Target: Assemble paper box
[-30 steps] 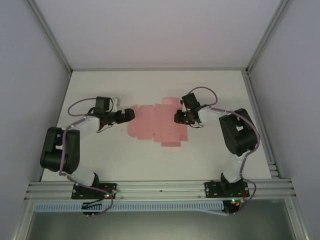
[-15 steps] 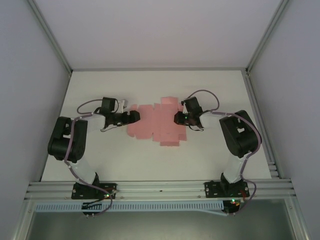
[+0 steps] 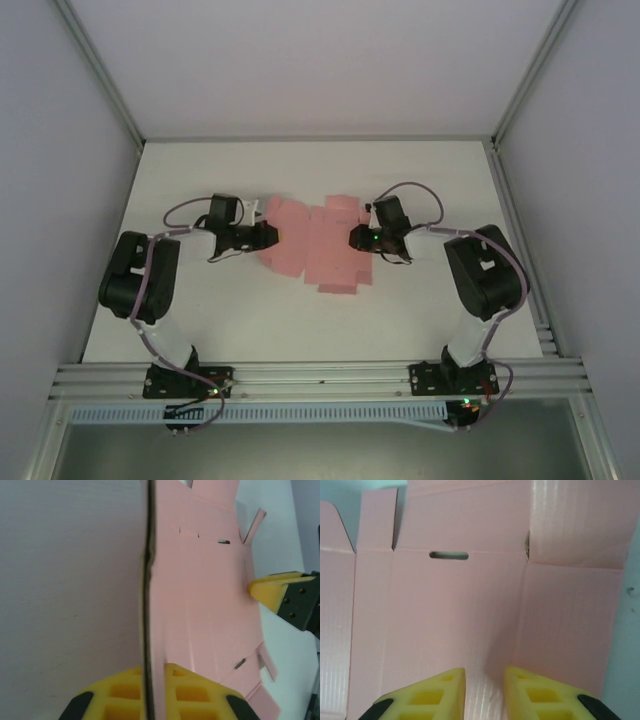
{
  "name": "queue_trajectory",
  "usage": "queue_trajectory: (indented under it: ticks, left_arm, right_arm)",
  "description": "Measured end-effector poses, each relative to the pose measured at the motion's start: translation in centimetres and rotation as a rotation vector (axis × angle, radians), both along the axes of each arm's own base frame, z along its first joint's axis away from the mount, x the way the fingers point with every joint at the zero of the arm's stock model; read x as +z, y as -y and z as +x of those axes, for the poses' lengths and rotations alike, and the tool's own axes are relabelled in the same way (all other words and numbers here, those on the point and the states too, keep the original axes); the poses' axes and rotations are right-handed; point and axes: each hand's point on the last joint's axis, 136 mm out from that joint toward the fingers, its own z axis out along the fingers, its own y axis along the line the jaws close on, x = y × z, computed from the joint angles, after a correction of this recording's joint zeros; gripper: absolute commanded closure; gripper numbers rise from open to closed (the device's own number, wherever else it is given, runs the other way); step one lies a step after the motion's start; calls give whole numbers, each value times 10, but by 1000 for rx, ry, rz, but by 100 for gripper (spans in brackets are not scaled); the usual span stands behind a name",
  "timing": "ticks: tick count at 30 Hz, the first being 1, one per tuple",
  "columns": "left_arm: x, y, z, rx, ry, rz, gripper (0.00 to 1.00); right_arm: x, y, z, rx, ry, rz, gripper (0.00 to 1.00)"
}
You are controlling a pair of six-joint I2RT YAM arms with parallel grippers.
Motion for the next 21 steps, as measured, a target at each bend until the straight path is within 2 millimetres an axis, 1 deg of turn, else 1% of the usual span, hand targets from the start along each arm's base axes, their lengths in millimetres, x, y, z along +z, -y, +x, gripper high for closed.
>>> queue_trajectory:
  ticks: [1, 2, 4, 7, 9, 11, 12, 14, 17, 19, 21]
  left_arm:
    - [7, 1, 0, -5, 17, -5, 100]
    - [17, 2, 0, -10, 41, -11, 100]
    - [38, 3, 0, -20, 103, -23, 100]
    - [77, 4, -2, -40, 215, -48, 100]
    - [106, 7, -7, -67, 293, -75, 100]
    - [137, 11, -13, -98, 373, -104, 100]
    - [149, 13, -16, -110, 404, -117, 100]
    - [174, 17, -26, -137, 469, -146, 100]
    - [203, 21, -42, -176, 540, -185, 100]
    - [218, 25, -54, -203, 578, -207, 100]
    - [229, 27, -63, -222, 608, -224, 100]
  right_arm:
    - [6, 1, -1, 3, 7, 7, 62]
    - [17, 2, -2, 1, 19, 22, 60]
    - [43, 6, -1, -5, 65, 54, 52]
    - [97, 16, 2, -14, 189, 121, 27]
    - [132, 25, -2, -21, 277, 169, 1]
    - [159, 35, -7, -28, 356, 213, 0]
    - [168, 40, -11, -31, 387, 227, 0]
    - [178, 52, -16, -52, 424, 243, 0]
    - [179, 69, -21, -96, 446, 244, 0]
    - [177, 75, -25, -105, 467, 251, 0]
    - [174, 75, -31, -92, 490, 268, 0]
